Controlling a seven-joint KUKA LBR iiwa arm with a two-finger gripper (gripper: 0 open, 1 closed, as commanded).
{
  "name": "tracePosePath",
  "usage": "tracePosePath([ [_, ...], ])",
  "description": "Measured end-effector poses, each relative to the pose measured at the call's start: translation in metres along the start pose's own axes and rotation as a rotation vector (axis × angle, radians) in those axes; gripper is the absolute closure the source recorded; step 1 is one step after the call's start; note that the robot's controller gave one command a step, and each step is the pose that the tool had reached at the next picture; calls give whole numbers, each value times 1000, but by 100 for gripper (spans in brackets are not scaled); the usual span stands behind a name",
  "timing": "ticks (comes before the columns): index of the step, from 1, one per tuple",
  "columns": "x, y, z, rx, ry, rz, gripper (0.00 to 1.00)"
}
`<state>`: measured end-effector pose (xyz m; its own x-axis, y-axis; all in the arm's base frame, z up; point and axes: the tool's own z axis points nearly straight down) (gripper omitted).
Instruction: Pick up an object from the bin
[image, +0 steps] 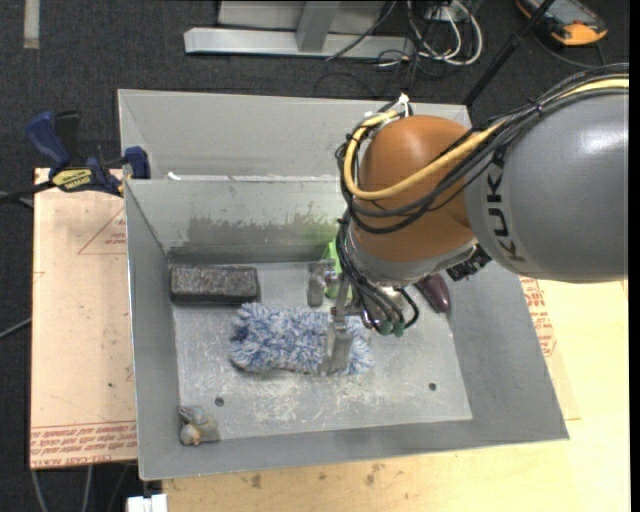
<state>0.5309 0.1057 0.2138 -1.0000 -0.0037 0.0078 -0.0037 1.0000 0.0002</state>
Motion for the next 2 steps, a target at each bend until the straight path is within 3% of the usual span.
tracePosePath([
  [1,-1,-1,-5,-1,-8,3,0],
  [2,-50,-20,36,-1,-20,-153,0],
])
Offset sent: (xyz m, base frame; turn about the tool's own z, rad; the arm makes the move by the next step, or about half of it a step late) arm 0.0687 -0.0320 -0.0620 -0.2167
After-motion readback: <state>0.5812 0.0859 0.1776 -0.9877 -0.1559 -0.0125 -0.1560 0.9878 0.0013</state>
